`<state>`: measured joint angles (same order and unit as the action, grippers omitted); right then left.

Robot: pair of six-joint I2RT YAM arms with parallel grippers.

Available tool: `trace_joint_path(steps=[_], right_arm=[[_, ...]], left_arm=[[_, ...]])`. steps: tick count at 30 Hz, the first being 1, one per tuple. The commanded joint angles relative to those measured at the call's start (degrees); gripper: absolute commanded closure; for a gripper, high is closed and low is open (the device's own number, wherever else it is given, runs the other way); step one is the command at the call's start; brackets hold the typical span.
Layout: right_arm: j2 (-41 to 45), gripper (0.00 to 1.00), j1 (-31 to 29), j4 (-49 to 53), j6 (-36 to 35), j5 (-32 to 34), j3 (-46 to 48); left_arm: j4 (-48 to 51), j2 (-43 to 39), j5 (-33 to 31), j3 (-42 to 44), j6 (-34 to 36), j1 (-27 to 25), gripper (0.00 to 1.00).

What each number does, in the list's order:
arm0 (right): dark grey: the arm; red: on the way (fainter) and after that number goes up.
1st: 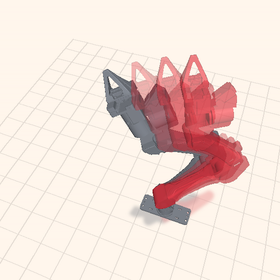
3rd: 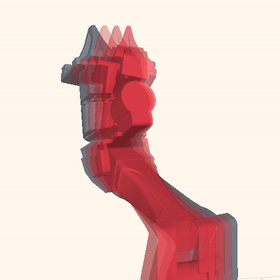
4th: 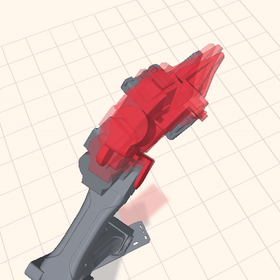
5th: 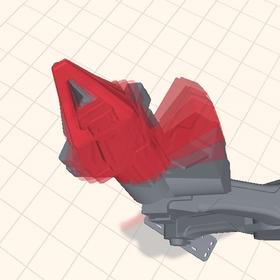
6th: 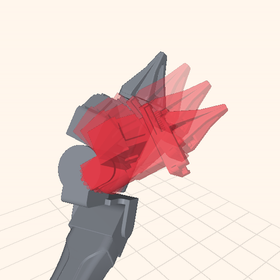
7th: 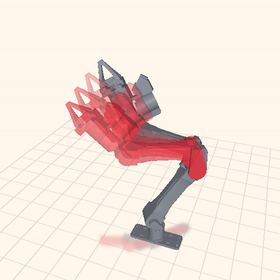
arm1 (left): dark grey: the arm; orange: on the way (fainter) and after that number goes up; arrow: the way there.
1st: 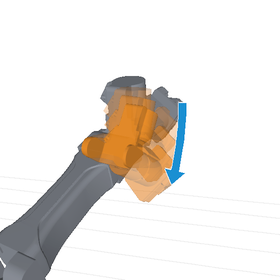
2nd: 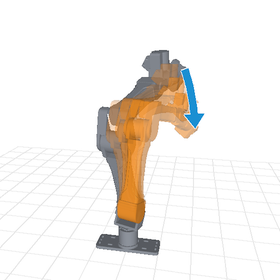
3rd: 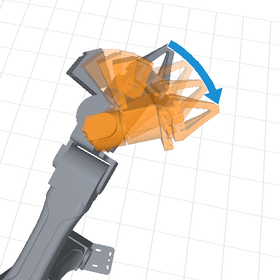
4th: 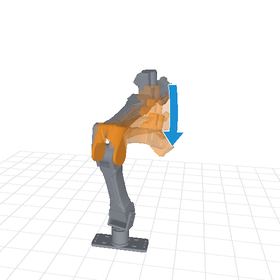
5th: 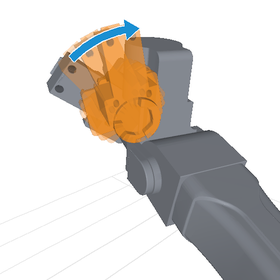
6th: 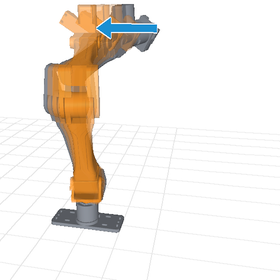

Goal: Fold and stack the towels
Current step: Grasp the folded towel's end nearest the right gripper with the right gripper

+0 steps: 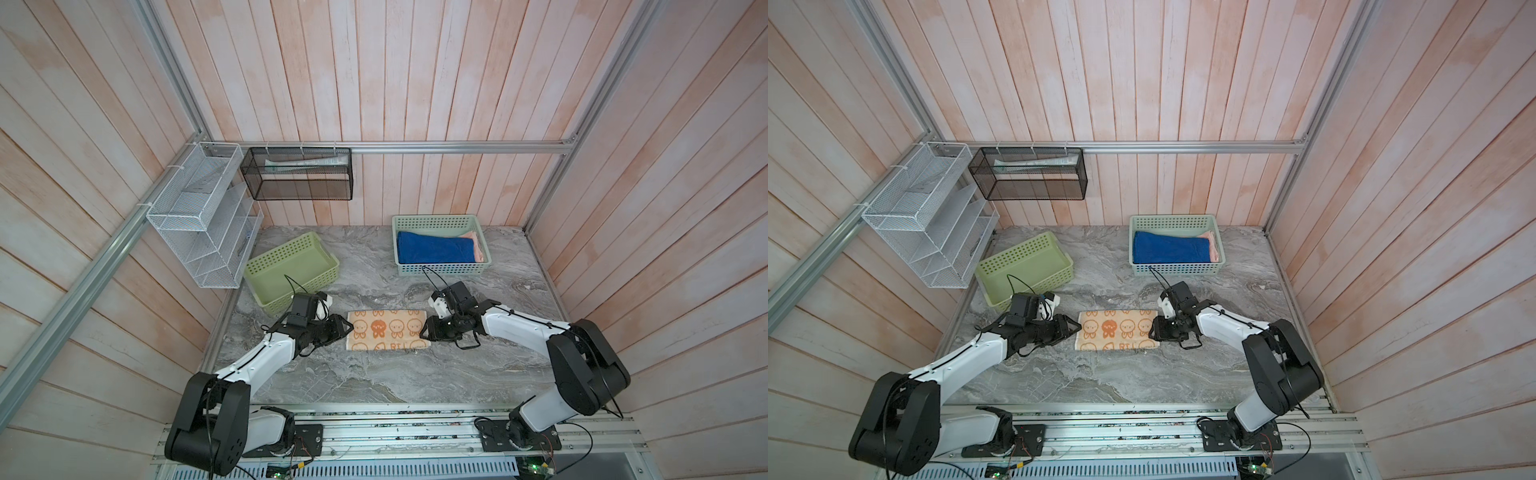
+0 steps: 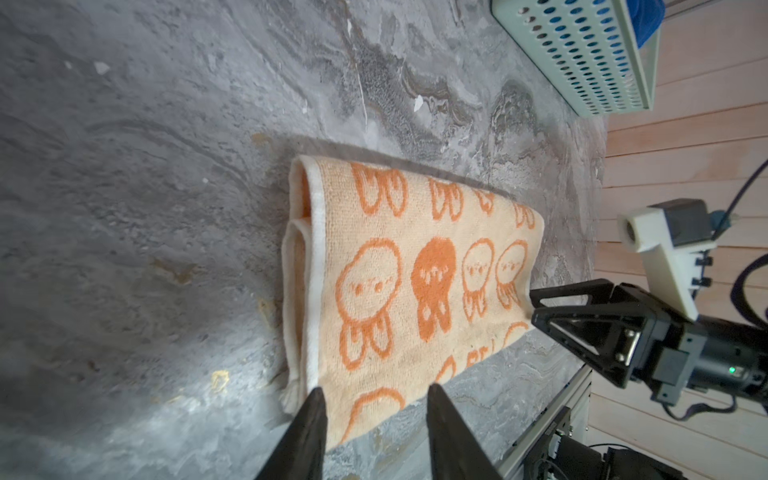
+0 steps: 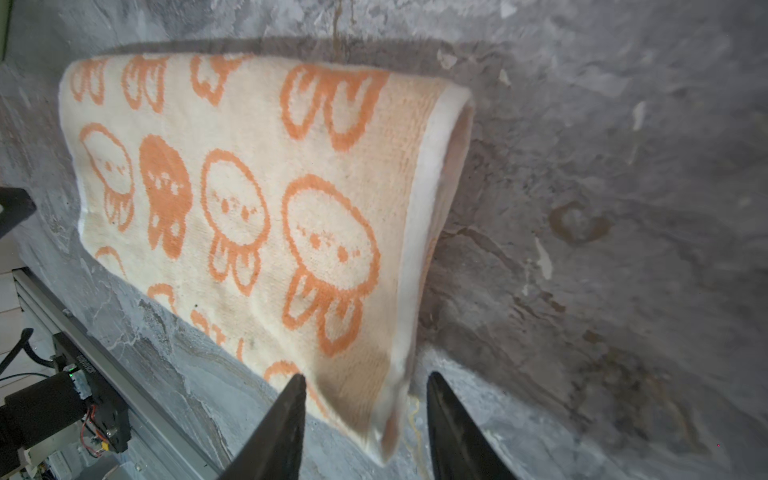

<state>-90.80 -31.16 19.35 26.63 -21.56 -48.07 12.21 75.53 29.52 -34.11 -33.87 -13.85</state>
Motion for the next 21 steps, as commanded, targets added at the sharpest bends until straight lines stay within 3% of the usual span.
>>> trace_joint_path(steps=[1,13,16,21], right_arm=[[-2.14,0.50,-1.05,1.18,1.70,2.05,-2.68],[-13.87,0.49,-3.76,3.74,0.98,1.79,-9.95],[-15.64,0.60,-3.91,3.87,1.13,2.49,-11.68],[-17.39,0.93,-3.93,4.88,0.75,5.92,-16.70]], left_arm=[[-0.57,3.12,-1.34,-0.65,-2.18,-0.08,0.55],[-6.83,4.74,2.21,5.07,-5.90,-0.05,0.54],[-8.37,4.13,2.30,7.43,-7.15,-0.05,0.53],[-8.80,1.99,3.09,10.74,-8.36,-0.05,0.53]])
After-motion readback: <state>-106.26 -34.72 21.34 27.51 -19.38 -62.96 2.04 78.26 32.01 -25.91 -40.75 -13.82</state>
